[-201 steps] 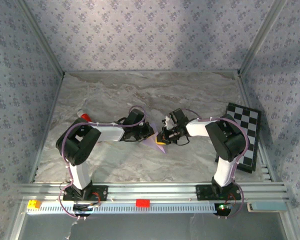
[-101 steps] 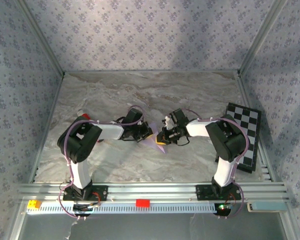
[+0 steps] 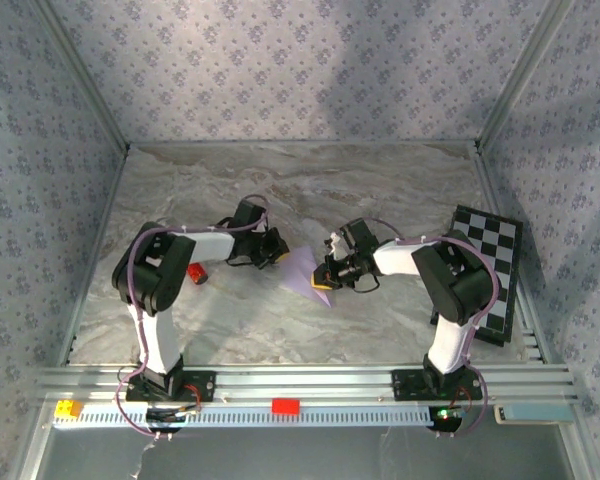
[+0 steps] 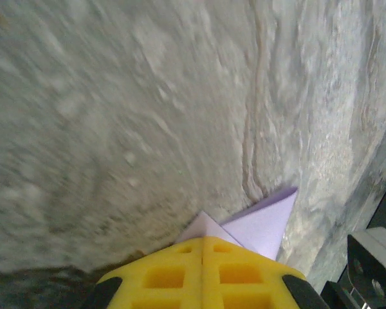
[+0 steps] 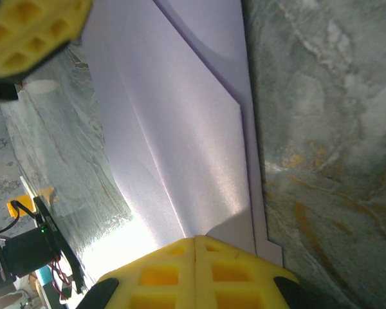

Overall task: Fold a paper plane with a square sheet of paper (pick it up from the middle)
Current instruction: Fourth fold the wing at the center of the table.

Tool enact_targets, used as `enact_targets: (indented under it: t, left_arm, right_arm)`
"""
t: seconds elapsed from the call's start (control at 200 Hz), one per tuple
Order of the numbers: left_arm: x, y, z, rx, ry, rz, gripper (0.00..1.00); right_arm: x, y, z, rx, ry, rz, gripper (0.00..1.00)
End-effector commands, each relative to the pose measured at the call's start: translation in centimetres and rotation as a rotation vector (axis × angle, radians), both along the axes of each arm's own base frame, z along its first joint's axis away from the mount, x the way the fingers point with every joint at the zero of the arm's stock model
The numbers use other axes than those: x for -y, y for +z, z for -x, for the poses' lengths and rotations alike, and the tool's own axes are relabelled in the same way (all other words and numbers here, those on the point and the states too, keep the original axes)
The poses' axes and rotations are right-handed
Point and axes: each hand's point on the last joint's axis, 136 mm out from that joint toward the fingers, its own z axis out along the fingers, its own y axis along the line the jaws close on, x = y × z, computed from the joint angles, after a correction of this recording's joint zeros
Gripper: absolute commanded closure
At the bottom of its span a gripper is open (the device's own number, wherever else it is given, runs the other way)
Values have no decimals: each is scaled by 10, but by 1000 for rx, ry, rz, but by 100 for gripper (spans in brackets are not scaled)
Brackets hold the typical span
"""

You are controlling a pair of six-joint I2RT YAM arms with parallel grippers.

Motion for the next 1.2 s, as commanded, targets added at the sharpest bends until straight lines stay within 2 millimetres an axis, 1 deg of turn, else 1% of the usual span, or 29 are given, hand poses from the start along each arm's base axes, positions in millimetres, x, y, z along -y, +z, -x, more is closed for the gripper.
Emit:
enact_targets:
  t: [0.0, 0.135, 0.235, 0.4, 0.465, 0.555, 0.7, 0.79, 0.925, 1.024, 1.094, 1.194]
  left_arm:
    - [-35, -17, -15, 2, 70, -139, 93]
    - [-25, 8, -20, 52, 48, -102, 93]
    - [-23, 27, -24, 91, 41, -104, 92]
    - [-18, 54, -20, 148, 26, -124, 90]
    - [-8, 60, -14, 163, 7, -108, 90]
    - [15, 65, -1, 182, -49, -78, 90]
    - [51, 55, 22, 165, -125, -23, 90]
    - [61, 39, 32, 133, -138, -27, 90]
    - [63, 13, 40, 83, -127, -31, 91]
    - [55, -7, 46, 46, -107, -71, 92]
    - [48, -20, 50, 21, -100, -99, 94]
    - [40, -34, 57, -9, -95, -135, 95]
  right_arm:
    - [46, -54, 42, -183, -36, 227, 100]
    - [44, -52, 40, -181, -38, 219, 100]
    - [43, -51, 39, -179, -38, 219, 100]
    - [42, -50, 37, -177, -37, 216, 100]
    - [42, -49, 36, -176, -38, 215, 100]
    - [41, -49, 35, -174, -38, 213, 100]
    - [40, -46, 33, -167, -40, 208, 100]
    - [39, -45, 31, -163, -41, 204, 100]
    - [37, -42, 30, -155, -38, 192, 100]
    - [34, -35, 27, -136, -39, 171, 100]
    - [29, -26, 22, -116, -40, 138, 100]
    - [20, -4, 13, -63, -33, 85, 100]
